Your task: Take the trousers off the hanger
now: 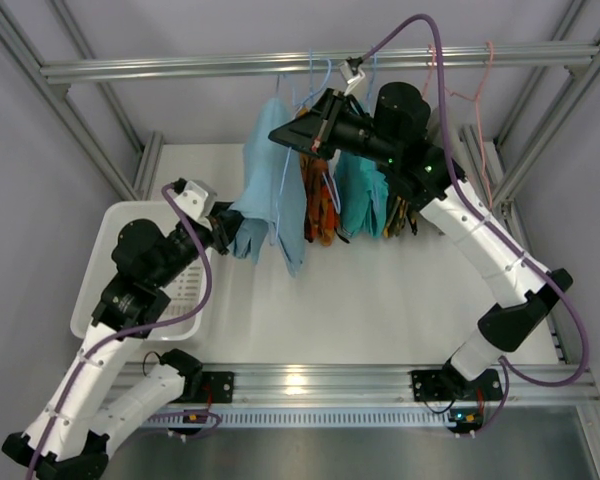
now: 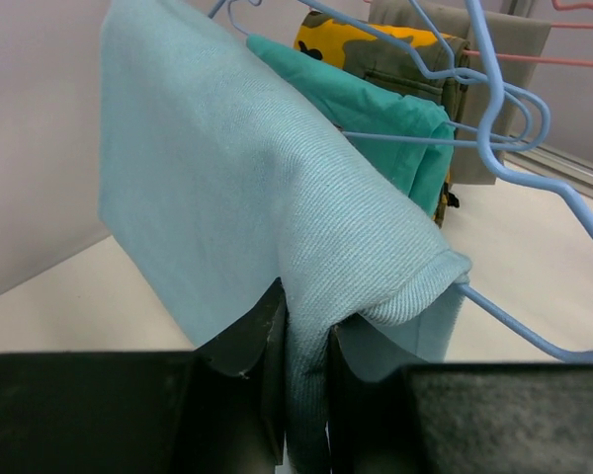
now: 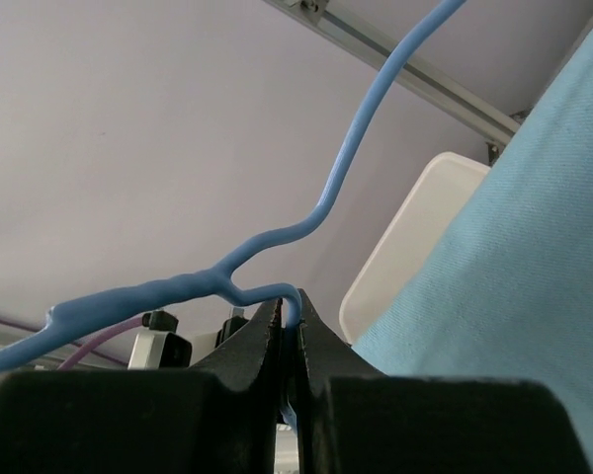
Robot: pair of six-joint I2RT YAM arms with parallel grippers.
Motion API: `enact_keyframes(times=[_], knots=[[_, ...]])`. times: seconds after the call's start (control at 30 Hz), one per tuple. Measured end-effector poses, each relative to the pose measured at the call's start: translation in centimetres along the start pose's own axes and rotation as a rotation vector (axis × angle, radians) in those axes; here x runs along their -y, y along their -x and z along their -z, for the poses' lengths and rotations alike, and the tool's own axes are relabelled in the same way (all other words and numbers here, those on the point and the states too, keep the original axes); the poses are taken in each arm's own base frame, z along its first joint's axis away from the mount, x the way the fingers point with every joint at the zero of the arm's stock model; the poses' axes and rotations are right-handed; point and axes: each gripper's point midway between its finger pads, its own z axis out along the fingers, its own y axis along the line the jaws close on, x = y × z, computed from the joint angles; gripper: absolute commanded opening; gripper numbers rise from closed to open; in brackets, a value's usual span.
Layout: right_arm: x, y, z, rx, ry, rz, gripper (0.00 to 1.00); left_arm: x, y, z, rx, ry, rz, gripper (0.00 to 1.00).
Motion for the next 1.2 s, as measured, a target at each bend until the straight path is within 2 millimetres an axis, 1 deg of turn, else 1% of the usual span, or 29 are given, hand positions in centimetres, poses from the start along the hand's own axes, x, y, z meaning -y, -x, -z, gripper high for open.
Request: enact_keyframes(times=[0.07, 0.23, 0.37, 0.6, 0.7, 0.9, 0.97, 1.0, 1.07, 1.2], knots=[[0.1, 0.1, -0.1, 0.001, -0.005, 0.002, 0.00, 0.4, -0.2, -0.1, -0.005, -0.023, -0.003, 0.28], [0.0, 0.3, -0.2, 0.006, -0.007, 0.003, 0.00, 1.4, -0.6, -0.3, -0.015, -0.084, 0.001, 0.33], [0.2, 0.4, -0.3, 0.006, -0.013, 0.001, 0.00, 1.9, -0.7, -1.0, -0.012, -0.120, 0.007, 0.34], [0.7, 0.7, -0.8, 0.015, -0.024, -0.001, 0.00, 2.1, -1.9, -2.4, -0.046, -0.149, 0.020, 0.36], [0.6, 0.9, -1.0, 0.020, -0.024, -0.001, 0.00, 2.1, -2.1, -3.0, -0.046, -0.157, 0.027, 0.36], [1.1, 0.9, -1.3, 0.023, -0.036, -0.005, 0.00, 2.1, -2.2, -3.7, -0.043, -0.163, 0.035, 0.37], [1.1, 1.0, -1.5, 0.028, -0.038, -0.005, 0.00, 2.1, -2.1, -3.9, -0.039, -0.166, 0.035, 0.40], [1.1, 1.1, -1.6, 0.029, -0.038, -0.005, 0.00, 2.2, -2.0, -3.9, -0.035, -0.172, 0.036, 0.48], [1.2, 1.0, -1.7, 0.030, -0.041, -0.007, 0.00, 2.4, -1.7, -3.9, -0.023, -0.181, 0.042, 0.53], [1.1, 1.1, -1.9, 0.036, -0.044, -0.014, 0.00, 2.6, -0.9, -3.8, 0.007, -0.192, 0.044, 0.60]])
